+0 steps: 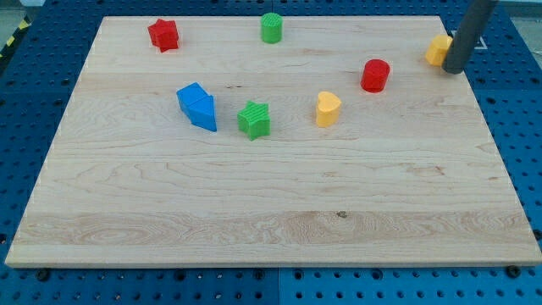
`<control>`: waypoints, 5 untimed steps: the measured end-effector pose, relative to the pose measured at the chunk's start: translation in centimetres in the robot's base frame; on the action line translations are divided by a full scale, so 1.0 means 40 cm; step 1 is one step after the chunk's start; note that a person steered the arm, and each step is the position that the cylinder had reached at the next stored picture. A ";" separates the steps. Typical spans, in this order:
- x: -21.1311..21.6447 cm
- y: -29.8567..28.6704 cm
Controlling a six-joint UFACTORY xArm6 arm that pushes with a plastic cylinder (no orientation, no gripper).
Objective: Slide the yellow hexagon to top right
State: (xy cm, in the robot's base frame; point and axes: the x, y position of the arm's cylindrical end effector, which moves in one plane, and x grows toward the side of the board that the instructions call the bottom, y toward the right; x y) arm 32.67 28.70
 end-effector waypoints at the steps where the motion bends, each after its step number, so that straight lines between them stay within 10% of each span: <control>1: 0.004 0.045; 5: -0.084 -0.151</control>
